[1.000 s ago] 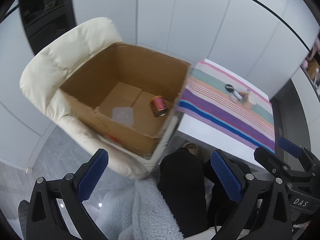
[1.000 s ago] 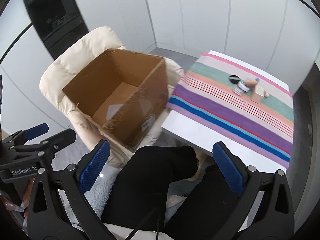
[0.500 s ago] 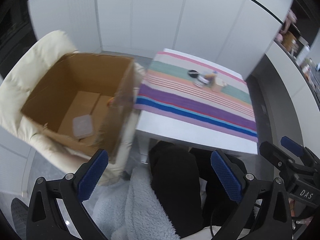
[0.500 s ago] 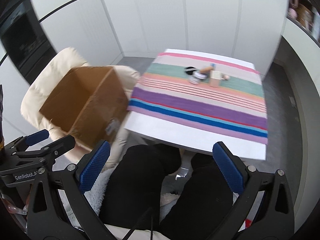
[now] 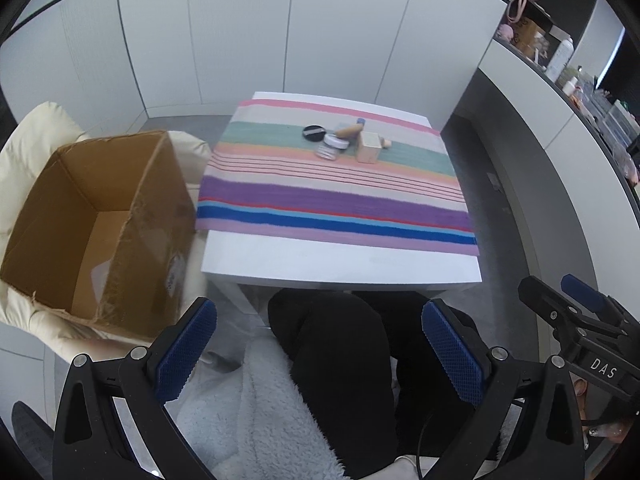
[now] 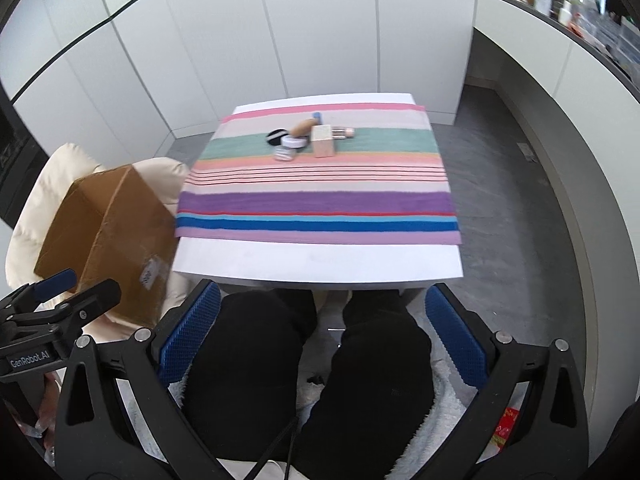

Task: Organize objects
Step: 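Withdraw both open tools from the box back toward the table, then grasp the clear oval compact with the left tool while the right tool grasps the beige box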

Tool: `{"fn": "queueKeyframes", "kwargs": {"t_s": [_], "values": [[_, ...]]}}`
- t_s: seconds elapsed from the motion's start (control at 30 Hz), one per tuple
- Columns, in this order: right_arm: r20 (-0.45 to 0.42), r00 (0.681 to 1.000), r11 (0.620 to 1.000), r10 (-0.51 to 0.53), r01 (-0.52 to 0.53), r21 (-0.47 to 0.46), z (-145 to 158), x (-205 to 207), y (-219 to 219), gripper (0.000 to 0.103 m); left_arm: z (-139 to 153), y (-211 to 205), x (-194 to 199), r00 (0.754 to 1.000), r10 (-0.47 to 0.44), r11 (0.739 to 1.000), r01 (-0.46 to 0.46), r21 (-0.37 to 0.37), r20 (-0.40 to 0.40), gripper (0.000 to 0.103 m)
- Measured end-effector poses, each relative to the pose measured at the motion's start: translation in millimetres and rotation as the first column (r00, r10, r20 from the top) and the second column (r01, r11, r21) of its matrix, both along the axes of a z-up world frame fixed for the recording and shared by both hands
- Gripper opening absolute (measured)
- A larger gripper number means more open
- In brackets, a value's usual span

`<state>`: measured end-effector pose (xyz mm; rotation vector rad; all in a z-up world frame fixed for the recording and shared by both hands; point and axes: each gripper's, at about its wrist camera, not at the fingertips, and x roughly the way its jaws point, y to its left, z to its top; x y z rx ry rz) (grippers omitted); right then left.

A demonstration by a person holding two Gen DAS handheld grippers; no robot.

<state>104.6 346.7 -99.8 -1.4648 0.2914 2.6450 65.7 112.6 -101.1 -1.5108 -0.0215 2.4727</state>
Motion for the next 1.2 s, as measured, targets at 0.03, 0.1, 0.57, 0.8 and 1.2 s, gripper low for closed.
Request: {"fn": "queueKeyframes", "kwargs": {"t_s": [0.03, 0.1, 0.57, 0.8, 1.2], "values": [[0.002, 1.000, 1.000, -0.005, 0.005, -0.001, -0.8, 1.0, 2.5, 0.103, -0.4, 1.5, -1.2, 1.000, -0.001, 1.000, 0.001, -0.001, 0.002, 0.103], [0.006, 1.000, 1.000, -0.013, 0.013, -0.002, -2.9, 1.8, 8.4, 0.103, -1.3, 3.8, -3.8, 1.000, 0.000, 1.000, 0.000, 0.000, 0.006, 0.103], [0.033, 0.999, 0.999, -0.034, 0.034, -0.014, -34.5, -37.2, 31.3, 0.103, -33.6, 25.2, -73.4, 0.999, 0.007, 1.000, -0.007, -0.005, 0.043, 0.103], [0.066, 0.997, 0.999, -0.041, 0.042, -0.018, -65.7, -86.2, 45.5, 0.103, -60.4, 33.2, -135.3, 0.998, 0.031, 0.999, -0.031, -0.009, 0.045, 0.103], [0.089, 0.996, 1.000, 0.011, -0.010, -0.004, -155.2, -218.4, 60.1, 0.103, -145.0, 49.4, -244.9, 0.992, 0.046, 0.998, -0.041, -0.041, 0.114, 0.103]]}}
